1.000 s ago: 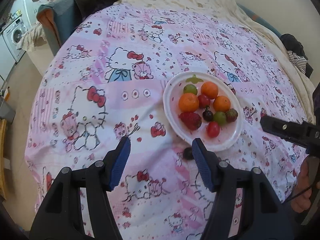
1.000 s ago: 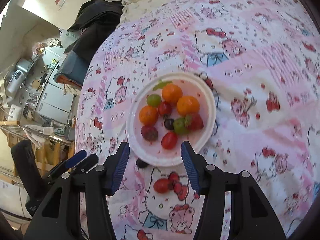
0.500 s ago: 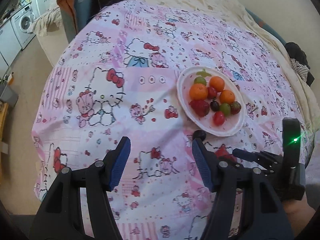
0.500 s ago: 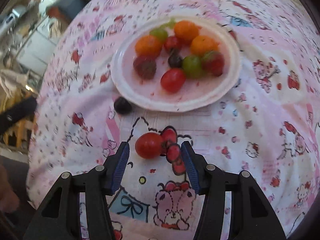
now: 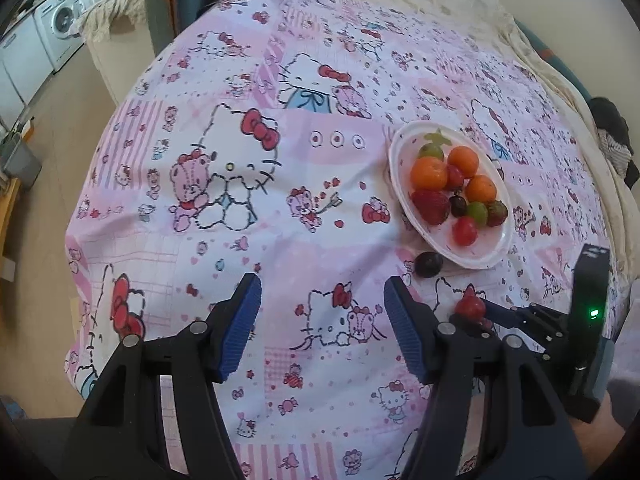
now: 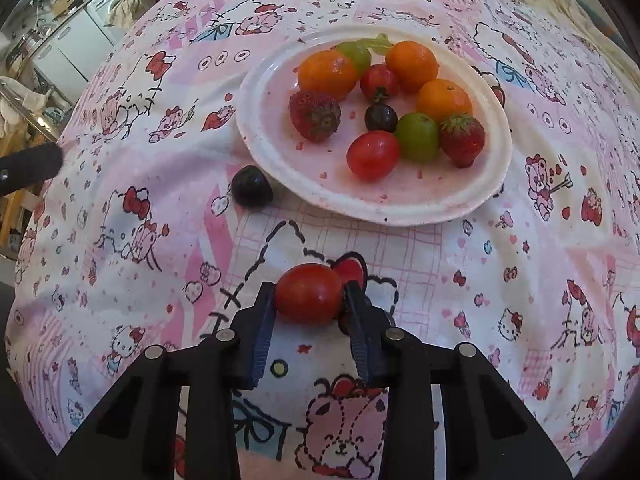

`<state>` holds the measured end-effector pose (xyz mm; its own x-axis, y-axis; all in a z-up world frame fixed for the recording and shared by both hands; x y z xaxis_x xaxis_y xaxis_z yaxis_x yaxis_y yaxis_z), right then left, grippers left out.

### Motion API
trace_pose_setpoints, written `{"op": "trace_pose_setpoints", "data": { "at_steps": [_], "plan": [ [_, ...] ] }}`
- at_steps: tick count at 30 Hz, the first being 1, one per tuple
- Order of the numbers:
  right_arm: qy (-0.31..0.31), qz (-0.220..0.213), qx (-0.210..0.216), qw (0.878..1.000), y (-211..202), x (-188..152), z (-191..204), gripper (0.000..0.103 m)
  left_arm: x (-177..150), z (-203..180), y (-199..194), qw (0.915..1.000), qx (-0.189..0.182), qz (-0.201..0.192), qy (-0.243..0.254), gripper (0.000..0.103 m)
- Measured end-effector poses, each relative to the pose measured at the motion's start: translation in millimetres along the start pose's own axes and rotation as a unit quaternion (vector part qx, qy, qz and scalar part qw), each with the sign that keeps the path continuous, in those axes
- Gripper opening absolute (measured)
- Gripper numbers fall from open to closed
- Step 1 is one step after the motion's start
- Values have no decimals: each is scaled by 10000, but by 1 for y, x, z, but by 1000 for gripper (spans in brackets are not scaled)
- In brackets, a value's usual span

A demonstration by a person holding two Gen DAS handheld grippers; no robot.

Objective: Organize fruits
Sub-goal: 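Grasp the last red tomato with the right tool while the left tool grasps the dark grape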

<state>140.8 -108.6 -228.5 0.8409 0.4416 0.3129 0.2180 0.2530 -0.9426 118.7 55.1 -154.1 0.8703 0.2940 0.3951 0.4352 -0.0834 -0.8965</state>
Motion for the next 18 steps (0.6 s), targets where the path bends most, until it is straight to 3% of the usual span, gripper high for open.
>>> {"op": "trace_pose_setpoints", "data": {
  "at_steps": [8,12,18],
  "plan": [
    [1058,-339,437,9928,-41,4,-31,36,-9,-46,29,9982,-132,213,538,60],
    [1341,-510,558,9881,-55,8,-47,36,-12,-74,52,9954,-294,394,819,60],
    [1556,-643,619,9838,-67,9,-57,36,-12,-99,86,9898,-165,551,1303,51]
  ]
}}
Point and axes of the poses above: each gripper's, at about its wrist camera, not at the fingertips, and y roughly the way its jaws point, z to its left, x to its top, the point moved 10 cm from there along y, roughly the way its jaws point, and after that the axes turned 2 degrees about -x, right-handed, at the moved point
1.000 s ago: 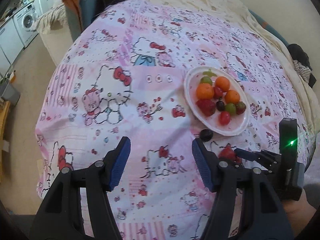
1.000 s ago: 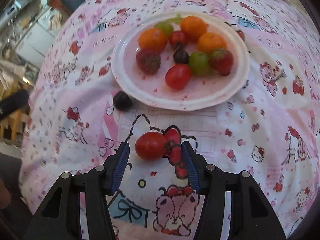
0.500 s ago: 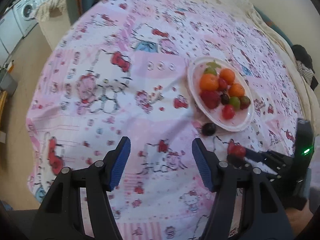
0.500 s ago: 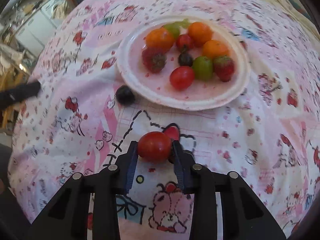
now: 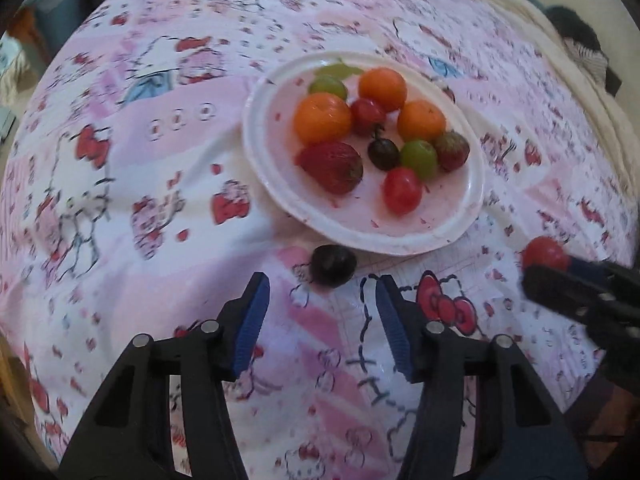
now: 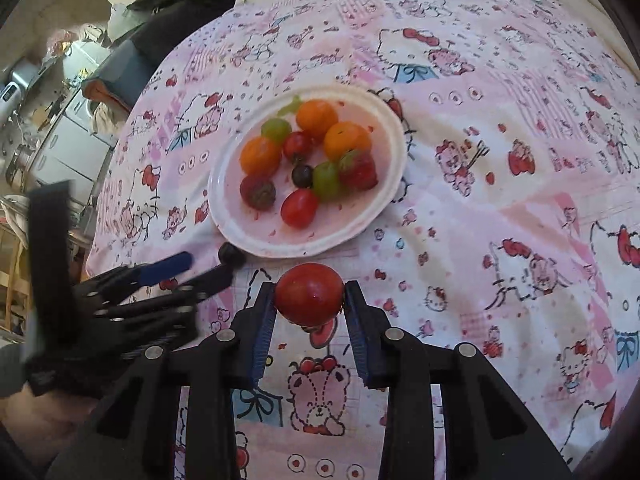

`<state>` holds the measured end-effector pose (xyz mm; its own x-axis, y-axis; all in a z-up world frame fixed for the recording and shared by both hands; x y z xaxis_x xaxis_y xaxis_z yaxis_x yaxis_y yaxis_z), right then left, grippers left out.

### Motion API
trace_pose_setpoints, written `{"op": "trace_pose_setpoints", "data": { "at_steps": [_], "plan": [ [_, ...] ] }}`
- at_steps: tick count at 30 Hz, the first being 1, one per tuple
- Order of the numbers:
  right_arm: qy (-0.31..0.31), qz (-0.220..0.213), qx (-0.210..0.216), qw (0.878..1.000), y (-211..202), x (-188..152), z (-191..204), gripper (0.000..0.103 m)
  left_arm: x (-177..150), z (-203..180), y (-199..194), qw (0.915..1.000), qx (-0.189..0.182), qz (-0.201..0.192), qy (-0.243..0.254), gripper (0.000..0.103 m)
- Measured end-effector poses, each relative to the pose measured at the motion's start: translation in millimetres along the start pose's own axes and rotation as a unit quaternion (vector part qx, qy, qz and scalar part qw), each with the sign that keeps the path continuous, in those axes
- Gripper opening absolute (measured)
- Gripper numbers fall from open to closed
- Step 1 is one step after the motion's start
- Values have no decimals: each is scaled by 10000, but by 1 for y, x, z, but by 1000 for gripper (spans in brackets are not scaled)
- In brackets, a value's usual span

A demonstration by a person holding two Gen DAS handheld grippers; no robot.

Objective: Organize fruits
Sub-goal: 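Grasp the last red tomato with the right tool while the left tool grasps the dark grape, then carry the tomato and dark grape over the plate and lower them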

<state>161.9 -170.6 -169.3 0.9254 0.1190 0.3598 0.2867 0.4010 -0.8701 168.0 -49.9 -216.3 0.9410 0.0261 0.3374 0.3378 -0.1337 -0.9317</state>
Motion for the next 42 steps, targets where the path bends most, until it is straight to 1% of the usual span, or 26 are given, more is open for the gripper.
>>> {"op": "trace_pose_setpoints", "data": {
  "at_steps": [2,3,4,6,10,13,16,20,22,23,26,29,32,39,42],
  "plan": [
    [43,-22,24,10000,-4,2,-3,36,0,0,8,9999,125,32,101,51],
    [84,-26,44,10000,-5,3,-5,36,1,-2,12,9997,155,28,161,47],
    [112,-20,53,9999,-4,3,-4,36,2,-1,13,9997,167,-1,204,37],
    [118,-14,66,9999,-4,5,-3,36,4,-6,14,9990,170,-77,397,21],
    [52,-55,76,9999,-4,8,1,36,3,-10,5,9986,143,-128,486,20],
    [66,-82,102,9999,-6,10,3,36,1,-8,-5,9994,7,-134,329,20],
    [88,-88,126,9998,-6,11,4,36,-2,0,-17,9996,3,-213,160,20],
    [145,-125,135,9997,-7,14,4,36,-4,19,-40,9991,-35,-374,-189,20],
    [280,-148,204,9993,-11,19,2,36,0,27,-48,9986,11,-456,-255,20],
    [341,-177,262,9989,-13,23,2,36,3,31,-52,9984,90,-497,-237,20],
    [441,-341,397,9977,-22,42,1,36,19,37,-62,9978,152,-604,-207,20],
    [473,-472,439,9968,-26,64,-1,36,38,39,-68,9971,109,-715,-231,20],
    [594,-501,520,9956,-24,86,-8,36,55,37,-68,9968,102,-772,-181,20],
    [574,-437,429,9965,-3,125,-24,36,98,30,-46,9963,252,-800,164,21],
    [575,-310,326,9973,16,136,-31,36,112,34,-29,9969,302,-722,117,21]
  ]
}}
Point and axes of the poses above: each gripper's, at about its wrist camera, not at the fingertips, and y roughly the way its jaws point, z to its left, x to its top, the point moved 10 cm from there along y, roughly the way its jaws point, and after that the axes turned 2 degrees about -x, right-handed, at the moved point
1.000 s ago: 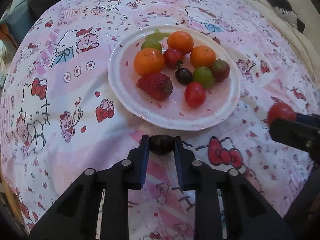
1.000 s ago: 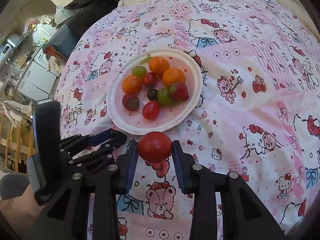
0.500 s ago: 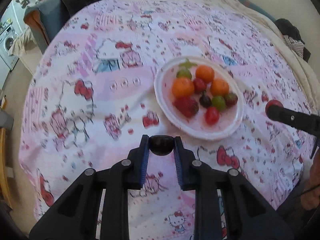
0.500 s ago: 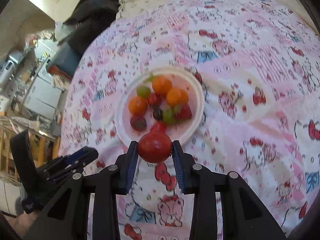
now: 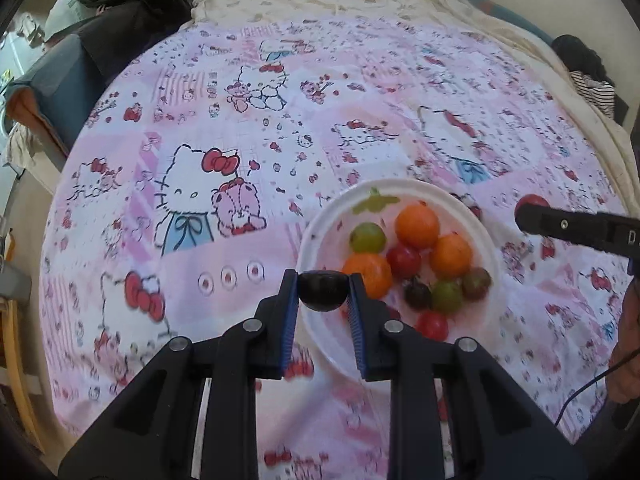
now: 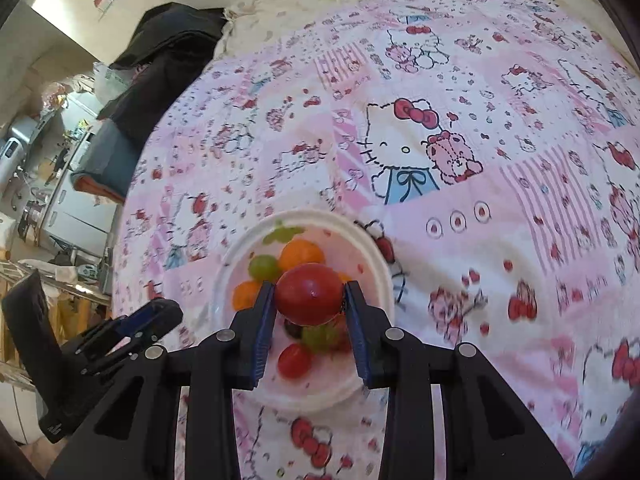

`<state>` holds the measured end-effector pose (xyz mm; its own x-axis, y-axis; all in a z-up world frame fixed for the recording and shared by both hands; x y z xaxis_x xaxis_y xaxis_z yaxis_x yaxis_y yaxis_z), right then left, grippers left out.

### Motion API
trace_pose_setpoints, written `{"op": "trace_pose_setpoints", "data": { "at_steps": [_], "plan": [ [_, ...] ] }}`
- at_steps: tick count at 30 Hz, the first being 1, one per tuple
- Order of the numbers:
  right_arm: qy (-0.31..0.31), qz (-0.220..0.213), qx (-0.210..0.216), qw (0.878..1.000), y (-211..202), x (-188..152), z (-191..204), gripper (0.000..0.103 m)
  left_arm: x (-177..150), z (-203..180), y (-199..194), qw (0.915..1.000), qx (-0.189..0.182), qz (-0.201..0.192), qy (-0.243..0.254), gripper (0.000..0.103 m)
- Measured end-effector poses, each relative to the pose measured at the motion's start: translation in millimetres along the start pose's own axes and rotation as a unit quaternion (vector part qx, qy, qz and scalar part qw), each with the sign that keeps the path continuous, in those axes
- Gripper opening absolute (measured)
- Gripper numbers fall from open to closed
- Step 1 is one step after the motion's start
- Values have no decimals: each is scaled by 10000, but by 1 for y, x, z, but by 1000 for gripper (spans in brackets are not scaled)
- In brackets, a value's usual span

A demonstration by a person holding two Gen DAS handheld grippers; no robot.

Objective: Organize fruits
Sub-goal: 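Carry the tomato and dark grape over the plate and lower them, then open both tools to release the tomato and grape onto the plate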

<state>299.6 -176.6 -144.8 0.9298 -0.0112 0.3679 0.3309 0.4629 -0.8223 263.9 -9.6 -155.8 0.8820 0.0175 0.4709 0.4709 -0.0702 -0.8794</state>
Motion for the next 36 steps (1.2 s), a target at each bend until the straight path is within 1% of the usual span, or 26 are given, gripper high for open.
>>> {"op": "trace_pose_setpoints", "data": {
  "at_steps": [3,5,10,12,15,17,18,19,20,21,22,24,26,28,29,31,33,34,36],
  "plan": [
    [-50,126,-203,9997,19,6,-9,36,7,7,16,9996,-99,99,-264,21],
    [-39,226,-196,9995,29,8,-11,36,10,9,28,9988,-201,194,-414,21],
    [-96,391,-288,9988,54,9,-15,37,13,7,44,9982,-257,207,-492,22],
    [-91,457,-325,9984,63,6,-19,38,10,4,52,9978,-290,318,-495,21],
    [73,484,-204,9986,68,3,-24,39,8,-1,56,9968,-459,388,-530,22],
    [154,458,-81,9988,66,4,-24,39,6,-3,57,9969,-440,410,-498,24],
    [171,431,-21,9989,65,6,-22,41,6,-3,56,9971,-415,395,-492,34],
    [180,392,45,9991,62,8,-21,50,6,-4,53,9970,-488,359,-486,45],
    [179,342,106,9992,60,9,-19,55,6,-5,51,9969,-516,339,-487,52],
    [168,294,128,9993,57,11,-17,61,7,-4,47,9971,-500,285,-493,64],
    [138,237,132,9995,53,13,-15,62,8,-1,41,9976,-435,195,-504,68],
    [91,142,125,9998,45,17,-13,65,13,7,27,9980,-332,27,-532,68],
    [66,-26,112,9999,31,21,-12,70,18,15,10,9981,-220,-120,-561,68],
    [21,-230,78,9997,15,23,-10,80,22,26,-5,9977,-72,-294,-608,68],
    [11,-306,47,9995,8,23,-10,82,23,33,-17,9971,38,-426,-635,68],
    [-26,-520,-7,9986,-10,22,-7,90,22,43,-35,9956,224,-619,-661,68],
    [-67,-667,-122,9977,-25,20,-4,94,18,51,-53,9937,398,-806,-671,68],
    [-91,-732,-171,9971,-33,18,-3,98,15,54,-61,9927,480,-884,-669,68],
    [-122,-980,-215,9949,-51,12,0,102,6,58,-82,9901,634,-1092,-616,68]
  ]
}}
Point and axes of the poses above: each gripper's, at about its wrist camera, not at the fingertips, and y roughly the way its jaws point, z to its left, x to its top, the point moved 10 cm from there along y, roughly the way its jaws point, and after that the axes turned 2 degrees about -x, right-handed, at the moved point
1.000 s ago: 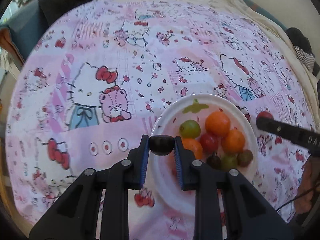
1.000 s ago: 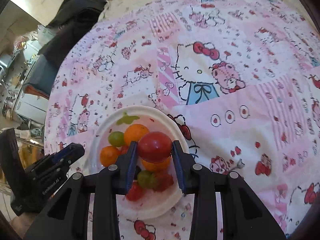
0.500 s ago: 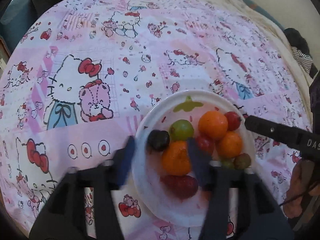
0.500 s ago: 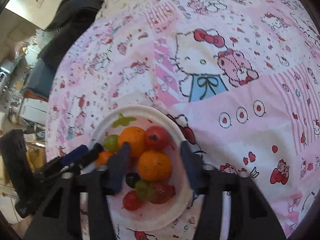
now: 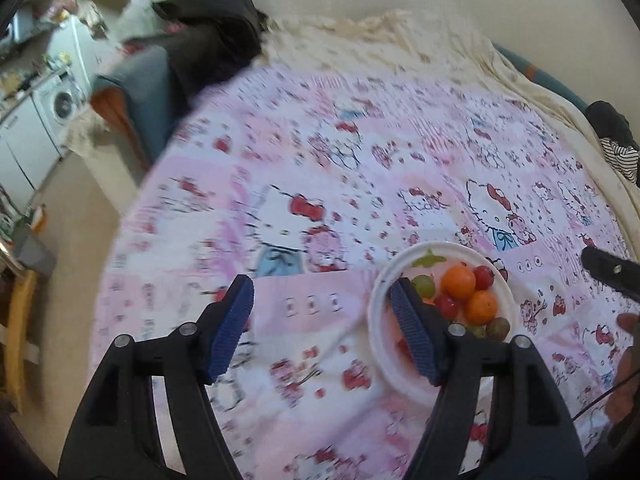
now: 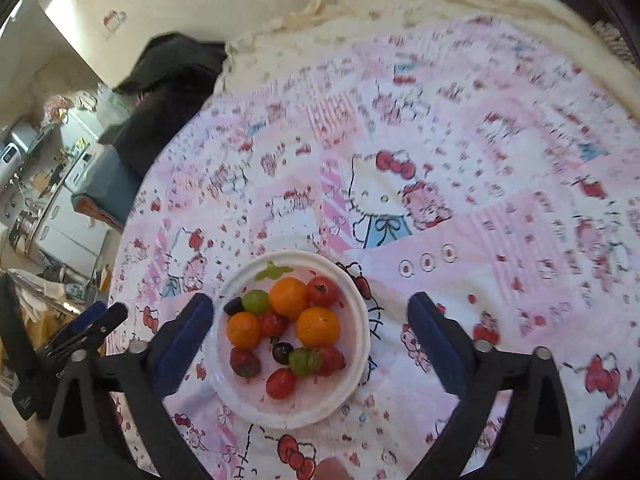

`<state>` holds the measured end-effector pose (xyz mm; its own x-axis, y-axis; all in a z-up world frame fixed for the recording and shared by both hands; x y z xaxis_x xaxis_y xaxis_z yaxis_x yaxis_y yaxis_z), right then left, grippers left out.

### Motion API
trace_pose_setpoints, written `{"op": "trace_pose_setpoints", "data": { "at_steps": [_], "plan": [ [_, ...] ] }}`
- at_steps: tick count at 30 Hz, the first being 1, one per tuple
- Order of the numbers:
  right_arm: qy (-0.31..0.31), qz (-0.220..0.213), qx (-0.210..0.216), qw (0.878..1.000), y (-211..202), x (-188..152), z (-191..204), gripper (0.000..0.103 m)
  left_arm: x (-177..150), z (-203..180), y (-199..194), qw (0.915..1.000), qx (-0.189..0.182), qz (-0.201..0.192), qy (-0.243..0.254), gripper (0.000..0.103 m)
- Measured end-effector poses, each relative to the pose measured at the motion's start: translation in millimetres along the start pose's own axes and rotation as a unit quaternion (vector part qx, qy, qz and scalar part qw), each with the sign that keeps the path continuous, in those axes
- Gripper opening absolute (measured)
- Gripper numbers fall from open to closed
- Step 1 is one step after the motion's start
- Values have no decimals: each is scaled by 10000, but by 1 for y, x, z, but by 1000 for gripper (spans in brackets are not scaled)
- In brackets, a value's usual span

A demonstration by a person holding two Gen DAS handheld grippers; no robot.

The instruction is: Organize fruits

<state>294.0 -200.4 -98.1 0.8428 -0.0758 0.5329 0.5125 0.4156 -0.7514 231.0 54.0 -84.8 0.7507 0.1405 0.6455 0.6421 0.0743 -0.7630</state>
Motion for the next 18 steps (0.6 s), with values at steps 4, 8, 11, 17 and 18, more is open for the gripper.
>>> {"op": "trace_pose_setpoints", "data": {
  "at_steps": [4,8,11,17,18],
  "plan": [
    [-130,-266,-56,9995,-30,-16,8,103,-8,5,-32,9998,3,-204,23,68],
    [-117,-348,17,9993,-54,-44,17,103,-17,2,-55,9995,-187,-148,-227,82],
    [-293,-542,-99,9980,-74,-62,25,103,-22,0,-78,9989,-204,-331,-244,95],
    [-521,-859,-310,9945,-104,-97,35,103,-60,3,-104,9978,-399,-318,-424,102],
    [-569,-902,-337,9937,-108,-102,36,103,-65,2,-107,9980,-380,-341,-373,102]
  ]
}}
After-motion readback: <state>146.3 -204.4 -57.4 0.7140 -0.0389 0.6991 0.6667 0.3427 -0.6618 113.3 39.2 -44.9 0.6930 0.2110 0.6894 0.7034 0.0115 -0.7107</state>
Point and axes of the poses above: each gripper's, at about its wrist camera, not at the fingertips, and y roughly the way its jaws point, z to its left, x to its top, the point moved 10 cm from there along y, roughly the way its jaws point, and after that the axes turned 2 degrees about -x, right-handed, at the moved point
